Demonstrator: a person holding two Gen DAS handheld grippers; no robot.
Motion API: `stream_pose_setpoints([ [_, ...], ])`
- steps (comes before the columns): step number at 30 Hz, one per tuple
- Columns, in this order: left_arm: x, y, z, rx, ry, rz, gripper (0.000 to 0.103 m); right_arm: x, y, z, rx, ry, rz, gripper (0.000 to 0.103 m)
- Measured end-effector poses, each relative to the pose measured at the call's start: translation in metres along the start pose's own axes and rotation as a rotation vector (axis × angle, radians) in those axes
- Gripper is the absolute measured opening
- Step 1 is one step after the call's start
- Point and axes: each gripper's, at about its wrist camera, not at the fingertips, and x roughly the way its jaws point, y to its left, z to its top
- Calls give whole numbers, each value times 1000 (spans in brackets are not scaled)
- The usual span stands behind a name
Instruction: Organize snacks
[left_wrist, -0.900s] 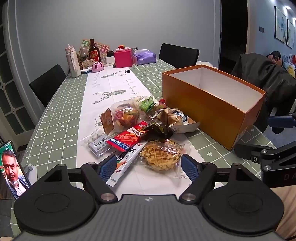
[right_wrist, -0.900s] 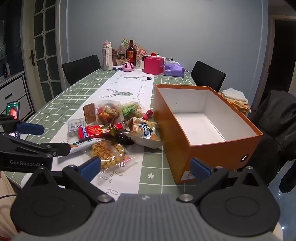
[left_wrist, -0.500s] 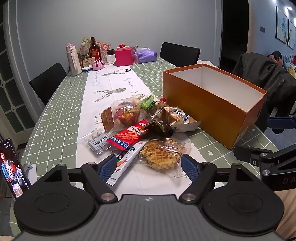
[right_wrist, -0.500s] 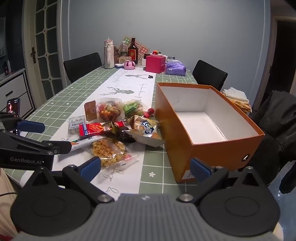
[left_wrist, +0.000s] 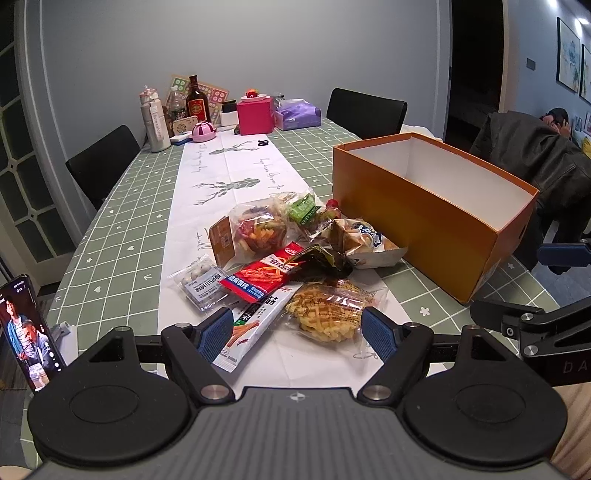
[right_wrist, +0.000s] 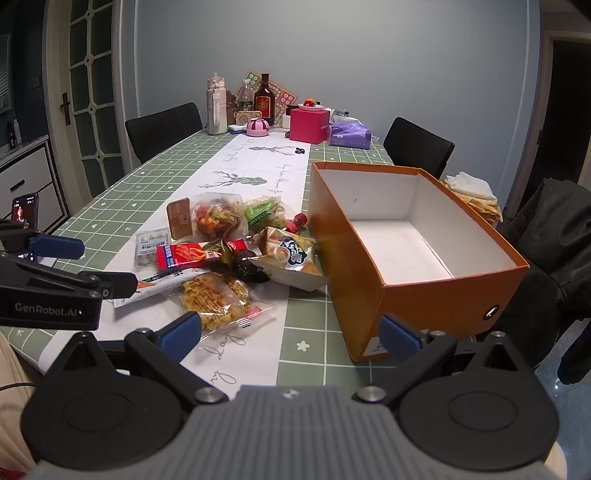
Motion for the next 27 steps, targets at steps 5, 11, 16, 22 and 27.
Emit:
stream_pose_setpoints([
  [5,-1,1,1,-20,1,6,92,3,0,0,9,3,-11,100],
  [11,-1,2,1,-45,0,23,92,5,-2,0,26,8,-26,100],
  [16,0,4,1,-58,4,30,92,6,-3,0,31,13,-29,100],
  [22,0,4,1,-56,3,29,92,7,-3,-1,33,15,-30,100],
  [27,-1,3,2,-57,4,32,92,8,-3,-2,34,18,-33,100],
])
